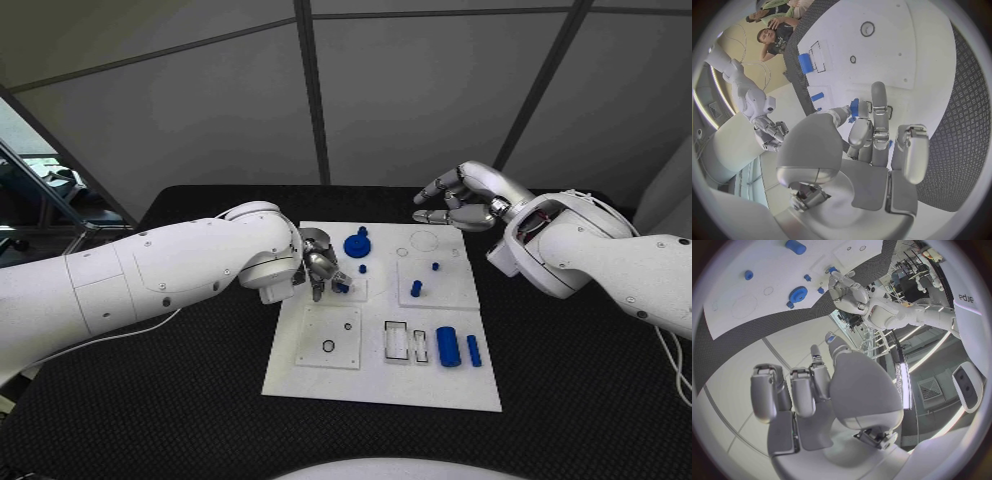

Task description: Assemble the parts on the task board

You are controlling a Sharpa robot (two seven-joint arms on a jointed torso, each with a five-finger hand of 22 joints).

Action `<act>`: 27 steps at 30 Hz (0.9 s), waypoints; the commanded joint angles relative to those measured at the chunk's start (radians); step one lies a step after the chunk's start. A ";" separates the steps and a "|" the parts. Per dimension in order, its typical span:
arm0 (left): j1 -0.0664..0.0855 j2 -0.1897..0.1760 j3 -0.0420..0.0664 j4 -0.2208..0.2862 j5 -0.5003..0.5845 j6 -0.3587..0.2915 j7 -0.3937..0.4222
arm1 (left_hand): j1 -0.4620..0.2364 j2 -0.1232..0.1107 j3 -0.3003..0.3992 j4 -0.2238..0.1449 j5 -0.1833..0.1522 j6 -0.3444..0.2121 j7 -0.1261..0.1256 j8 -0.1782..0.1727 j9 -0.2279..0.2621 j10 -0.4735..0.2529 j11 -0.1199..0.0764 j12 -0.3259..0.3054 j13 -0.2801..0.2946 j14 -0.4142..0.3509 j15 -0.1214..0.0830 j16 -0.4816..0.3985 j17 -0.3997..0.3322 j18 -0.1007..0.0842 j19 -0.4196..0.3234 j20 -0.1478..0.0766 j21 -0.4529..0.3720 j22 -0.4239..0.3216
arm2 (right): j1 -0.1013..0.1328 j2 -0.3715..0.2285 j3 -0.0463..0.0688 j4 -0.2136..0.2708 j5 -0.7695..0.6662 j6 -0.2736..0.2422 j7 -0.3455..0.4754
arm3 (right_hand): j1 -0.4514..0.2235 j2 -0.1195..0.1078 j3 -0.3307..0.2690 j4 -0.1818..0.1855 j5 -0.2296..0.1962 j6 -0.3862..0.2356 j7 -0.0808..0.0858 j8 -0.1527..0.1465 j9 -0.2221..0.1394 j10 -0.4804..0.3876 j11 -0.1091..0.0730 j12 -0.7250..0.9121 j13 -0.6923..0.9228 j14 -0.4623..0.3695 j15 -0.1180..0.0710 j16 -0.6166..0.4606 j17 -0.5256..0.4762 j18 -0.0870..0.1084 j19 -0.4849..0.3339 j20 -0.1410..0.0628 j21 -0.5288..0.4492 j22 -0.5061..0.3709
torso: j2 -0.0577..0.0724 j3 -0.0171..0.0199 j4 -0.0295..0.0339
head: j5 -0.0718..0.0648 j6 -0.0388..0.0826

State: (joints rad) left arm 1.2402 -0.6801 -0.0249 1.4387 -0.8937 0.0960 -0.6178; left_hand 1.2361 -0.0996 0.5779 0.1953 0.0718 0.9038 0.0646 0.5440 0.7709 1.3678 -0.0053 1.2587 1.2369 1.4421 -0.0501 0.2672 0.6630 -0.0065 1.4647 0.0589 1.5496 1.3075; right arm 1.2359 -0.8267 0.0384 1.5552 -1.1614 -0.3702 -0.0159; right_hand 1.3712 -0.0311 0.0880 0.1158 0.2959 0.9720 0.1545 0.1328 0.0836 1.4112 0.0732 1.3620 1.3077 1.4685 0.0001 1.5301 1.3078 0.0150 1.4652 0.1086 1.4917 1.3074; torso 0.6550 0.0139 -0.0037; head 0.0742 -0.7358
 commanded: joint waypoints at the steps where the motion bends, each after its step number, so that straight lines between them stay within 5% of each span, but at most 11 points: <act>1: 0.001 -0.015 0.001 0.023 0.003 -0.073 0.020 | -0.016 -0.001 0.128 -0.119 -0.003 -0.008 -0.002 0.006 0.006 0.010 -0.001 0.005 0.001 0.005 -0.002 -0.003 0.002 0.014 0.091 -0.005 -0.001 0.233 | 0.002 0.001 0.001 -0.003 -0.004 0.008 0.004 | -0.008 -0.001 0.001 0.009 0.005 0.005 -0.002 0.002 -0.001 -0.002 -0.007 -0.004 0.058 0.081 -0.007 -0.005 0.176 0.018 0.021 -0.008 -0.004 0.129 | 0.000 0.0006 -0.0001 | 0.003 -0.003; 11: 0.000 -0.047 0.000 0.063 -0.065 -0.102 0.019 | -0.031 -0.006 0.150 -0.131 -0.003 -0.008 -0.002 0.010 0.013 0.012 -0.002 0.007 0.003 0.006 -0.003 -0.004 0.003 0.014 0.092 -0.006 0.000 0.234 | 0.002 0.001 0.001 -0.009 -0.004 0.009 0.004 | -0.009 -0.001 0.000 0.010 0.006 0.005 -0.002 0.002 -0.001 -0.002 -0.007 -0.004 0.058 0.081 -0.007 -0.005 0.176 0.018 0.021 -0.008 -0.005 0.128 | 0.000 0.0011 0.0001 | 0.007 -0.005; 27: -0.010 -0.021 -0.001 0.036 -0.120 -0.101 -0.007 | -0.036 -0.009 0.160 -0.138 -0.004 -0.009 -0.002 0.012 0.016 0.016 -0.002 0.013 0.009 0.006 -0.003 -0.005 0.004 0.014 0.092 -0.006 0.000 0.235 | 0.002 0.002 0.001 -0.005 -0.004 0.016 0.003 | -0.010 -0.002 0.000 0.011 0.007 0.005 -0.002 0.002 -0.001 -0.002 -0.007 -0.005 0.057 0.081 -0.007 -0.005 0.175 0.018 0.021 -0.008 -0.005 0.127 | 0.002 0.0005 -0.0040 | 0.011 -0.010</act>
State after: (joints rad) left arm 1.2293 -0.7032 -0.0264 1.4761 -0.9895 -0.0016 -0.6136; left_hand 1.2102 -0.1054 0.6154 0.1736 0.0639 0.8985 0.0630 0.5505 0.7849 1.3785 -0.0087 1.2684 1.2448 1.4420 -0.0500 0.2672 0.6653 -0.0064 1.4647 0.0590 1.5495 1.3075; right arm 1.2358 -0.8260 0.0383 1.5475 -1.1618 -0.3623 -0.0167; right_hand 1.3712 -0.0311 0.0880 0.1213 0.2994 0.9720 0.1545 0.1328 0.0837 1.4113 0.0732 1.3621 1.3077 1.4685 0.0001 1.5302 1.3076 0.0150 1.4652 0.1086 1.4917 1.3074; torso 0.6564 0.0144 -0.0069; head 0.0850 -0.7446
